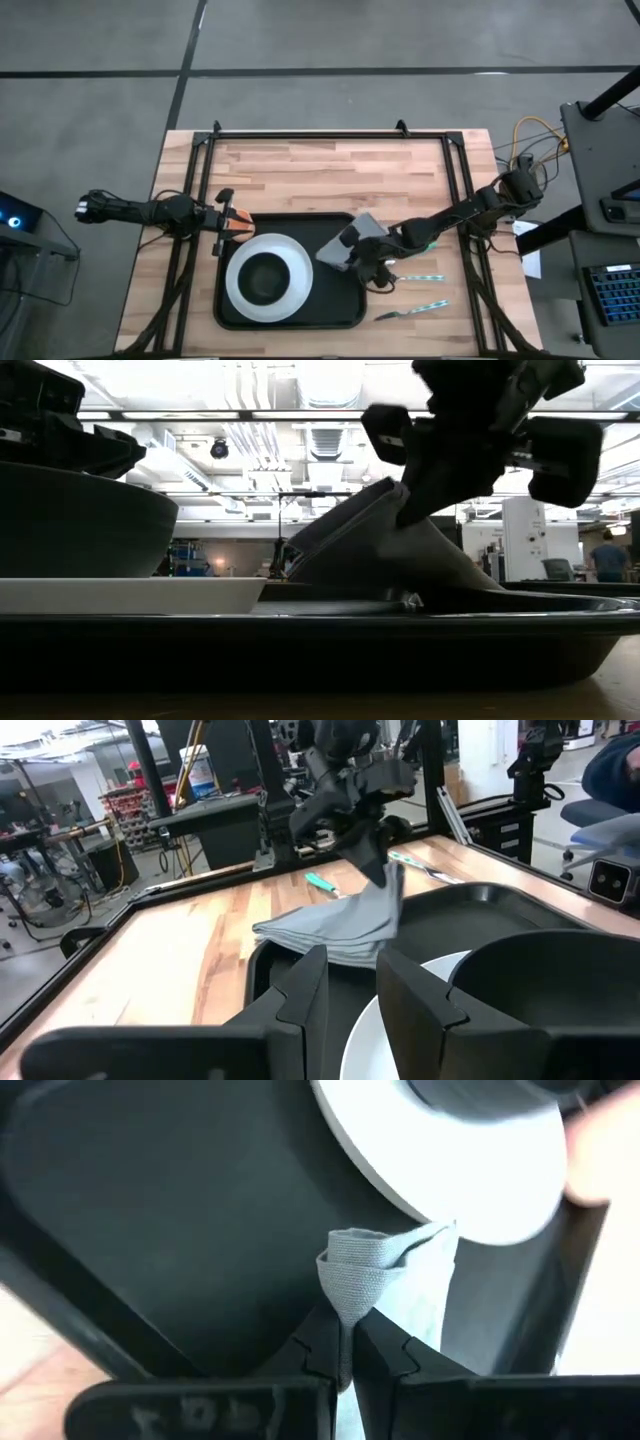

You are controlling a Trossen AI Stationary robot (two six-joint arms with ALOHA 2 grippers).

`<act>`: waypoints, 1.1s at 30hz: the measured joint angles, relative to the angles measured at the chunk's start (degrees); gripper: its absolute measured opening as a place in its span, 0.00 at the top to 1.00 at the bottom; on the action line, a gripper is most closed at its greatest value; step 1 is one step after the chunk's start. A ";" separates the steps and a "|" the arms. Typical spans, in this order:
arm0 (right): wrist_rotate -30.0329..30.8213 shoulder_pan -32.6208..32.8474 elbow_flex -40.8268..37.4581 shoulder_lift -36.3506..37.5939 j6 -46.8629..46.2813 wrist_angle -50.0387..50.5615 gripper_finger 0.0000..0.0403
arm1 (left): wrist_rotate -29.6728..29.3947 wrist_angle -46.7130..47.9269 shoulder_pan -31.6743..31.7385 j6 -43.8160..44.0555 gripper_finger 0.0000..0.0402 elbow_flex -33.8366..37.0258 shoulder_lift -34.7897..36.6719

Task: Set up tray
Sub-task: Put the gray napkin to the right of the white plate on the black tray

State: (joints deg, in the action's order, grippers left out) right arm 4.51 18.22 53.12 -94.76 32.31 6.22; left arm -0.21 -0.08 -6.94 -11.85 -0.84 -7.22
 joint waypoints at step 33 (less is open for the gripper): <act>34.51 -6.16 0.92 8.50 -0.58 -4.59 0.98 | 0.00 -0.11 0.01 0.00 0.82 0.00 -0.37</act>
State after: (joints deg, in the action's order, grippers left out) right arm 39.03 12.06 54.04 -86.26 31.72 1.63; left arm -0.21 -0.19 -6.93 -11.85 -0.84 -7.60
